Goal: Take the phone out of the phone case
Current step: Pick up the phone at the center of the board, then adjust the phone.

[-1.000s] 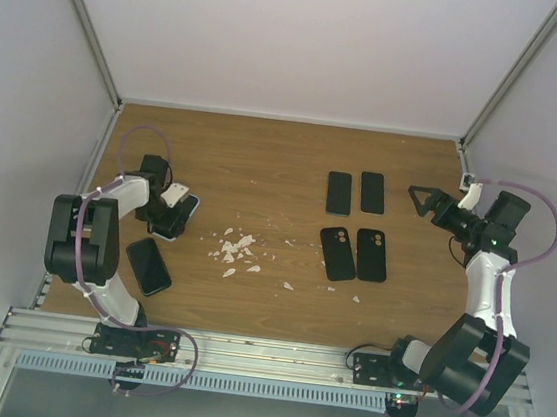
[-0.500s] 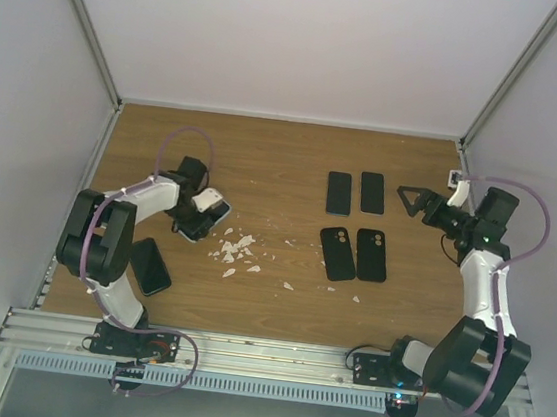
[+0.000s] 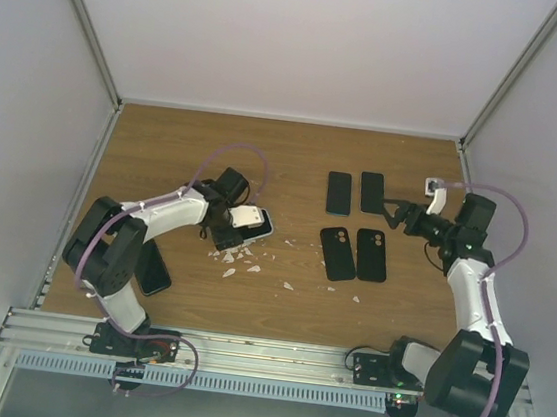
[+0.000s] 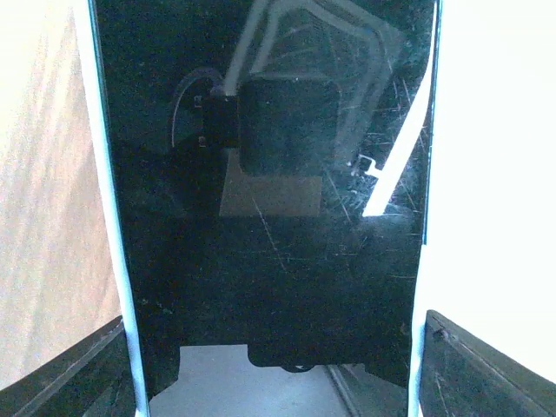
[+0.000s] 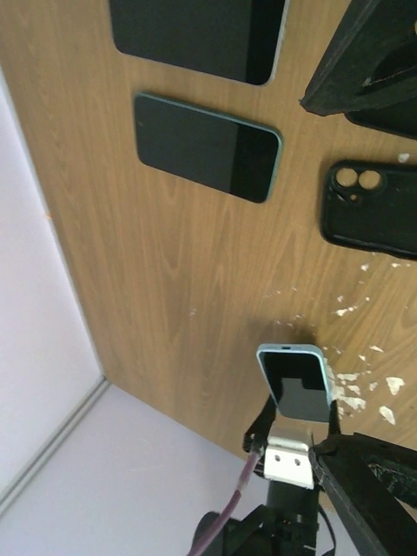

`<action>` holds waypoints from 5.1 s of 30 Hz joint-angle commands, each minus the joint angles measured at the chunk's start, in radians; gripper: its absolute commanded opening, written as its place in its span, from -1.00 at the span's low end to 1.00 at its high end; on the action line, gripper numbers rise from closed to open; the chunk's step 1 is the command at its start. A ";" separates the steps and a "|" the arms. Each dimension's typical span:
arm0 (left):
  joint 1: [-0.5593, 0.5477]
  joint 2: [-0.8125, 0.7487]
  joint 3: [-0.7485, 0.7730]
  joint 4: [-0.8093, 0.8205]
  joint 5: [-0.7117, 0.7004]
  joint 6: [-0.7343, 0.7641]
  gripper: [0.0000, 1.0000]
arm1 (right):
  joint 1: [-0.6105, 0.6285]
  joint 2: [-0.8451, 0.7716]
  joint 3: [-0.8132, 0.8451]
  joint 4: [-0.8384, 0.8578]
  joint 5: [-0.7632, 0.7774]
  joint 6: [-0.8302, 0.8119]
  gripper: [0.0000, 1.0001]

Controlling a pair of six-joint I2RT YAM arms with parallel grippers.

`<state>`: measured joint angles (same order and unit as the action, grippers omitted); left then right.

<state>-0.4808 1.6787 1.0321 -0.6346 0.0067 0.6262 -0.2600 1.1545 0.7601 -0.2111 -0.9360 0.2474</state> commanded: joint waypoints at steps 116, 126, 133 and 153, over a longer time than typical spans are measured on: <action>0.147 -0.361 0.341 0.259 1.053 -0.563 0.76 | 0.502 0.190 0.333 0.698 -0.247 0.496 -0.99; 0.121 -0.391 0.167 0.560 1.081 -0.880 0.68 | 0.503 0.195 0.234 1.010 -0.264 0.758 -0.99; 0.018 -0.438 0.047 0.905 0.969 -1.036 0.62 | 0.507 0.188 0.215 1.058 -0.254 0.795 -0.99; -0.037 -0.266 0.071 1.054 0.878 -1.215 0.15 | 0.510 0.177 0.136 1.201 -0.197 0.892 -0.99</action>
<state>-0.4980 1.3937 1.0843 0.3340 0.8745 -0.5938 0.2478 1.3563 0.9047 0.9344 -1.1778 1.1416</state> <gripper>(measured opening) 0.603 0.108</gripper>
